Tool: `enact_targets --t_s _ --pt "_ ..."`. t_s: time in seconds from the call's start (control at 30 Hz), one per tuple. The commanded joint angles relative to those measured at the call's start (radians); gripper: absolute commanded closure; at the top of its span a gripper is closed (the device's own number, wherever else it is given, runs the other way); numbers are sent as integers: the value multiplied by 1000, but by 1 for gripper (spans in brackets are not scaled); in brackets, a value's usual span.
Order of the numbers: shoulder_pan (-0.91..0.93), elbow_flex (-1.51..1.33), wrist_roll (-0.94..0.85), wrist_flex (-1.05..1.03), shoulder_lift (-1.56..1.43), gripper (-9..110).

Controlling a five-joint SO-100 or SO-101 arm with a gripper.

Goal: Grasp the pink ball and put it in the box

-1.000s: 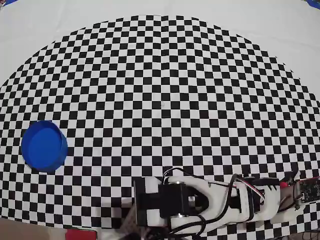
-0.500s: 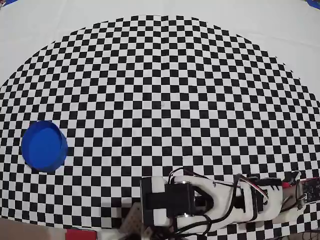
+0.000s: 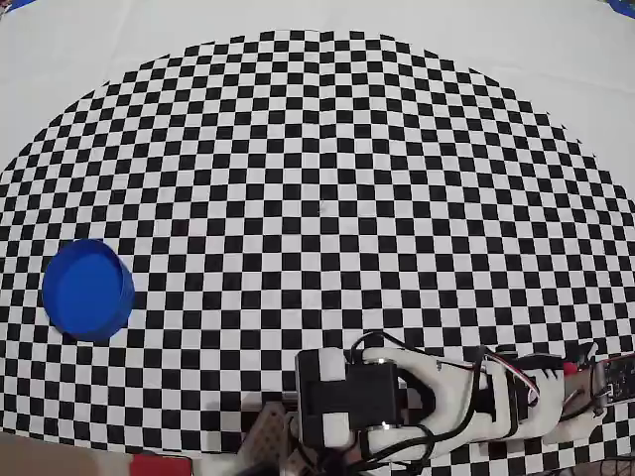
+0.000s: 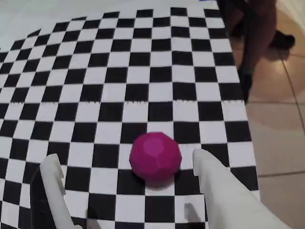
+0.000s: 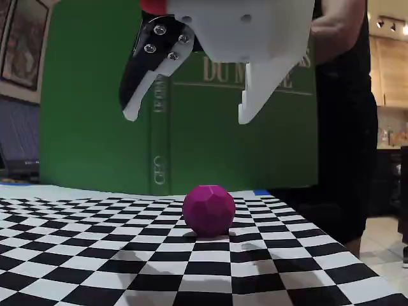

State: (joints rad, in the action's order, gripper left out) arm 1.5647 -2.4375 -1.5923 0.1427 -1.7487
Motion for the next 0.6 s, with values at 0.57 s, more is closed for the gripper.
enact_targets --t_s 0.57 --pt "12 124 -21 3 104 69"
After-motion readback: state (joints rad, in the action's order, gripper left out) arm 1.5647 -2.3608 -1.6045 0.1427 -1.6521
